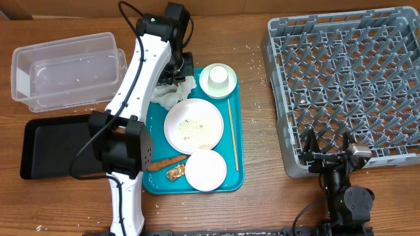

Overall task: Sort waste into correct bins and load items into the dishwasher
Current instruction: 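Grasp the white napkin with the left gripper and lift it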

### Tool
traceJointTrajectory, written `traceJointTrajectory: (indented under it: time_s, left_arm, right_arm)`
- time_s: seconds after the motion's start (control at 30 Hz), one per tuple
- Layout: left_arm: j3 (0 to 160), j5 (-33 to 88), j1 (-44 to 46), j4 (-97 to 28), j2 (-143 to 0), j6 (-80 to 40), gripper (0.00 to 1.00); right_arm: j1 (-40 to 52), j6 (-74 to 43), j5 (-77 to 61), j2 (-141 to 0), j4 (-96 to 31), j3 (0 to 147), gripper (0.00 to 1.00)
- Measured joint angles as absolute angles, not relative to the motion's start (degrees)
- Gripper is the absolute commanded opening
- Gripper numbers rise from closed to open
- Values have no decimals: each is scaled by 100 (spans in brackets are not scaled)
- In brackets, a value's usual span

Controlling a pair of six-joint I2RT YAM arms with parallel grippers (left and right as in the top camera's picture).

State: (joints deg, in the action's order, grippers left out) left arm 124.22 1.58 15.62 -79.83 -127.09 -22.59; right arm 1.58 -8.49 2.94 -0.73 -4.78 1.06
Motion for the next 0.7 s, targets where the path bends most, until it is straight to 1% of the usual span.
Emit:
traceJointTrajectory:
  time_s: [0.2, 0.43, 0.7]
  left_arm:
    - [12422, 561, 1562, -7701, -12709, -2237, 4]
    - [12422, 760, 1557, -7489, -12709, -2206, 4]
    - [12444, 1192, 1452, -7502, -12709, -2191, 4]
  right_arm:
    - [158, -845, 294, -73, -478, 106, 100]
    - [158, -847, 294, -73, -480, 106, 100]
    - [158, -845, 294, -73, -480, 106, 100]
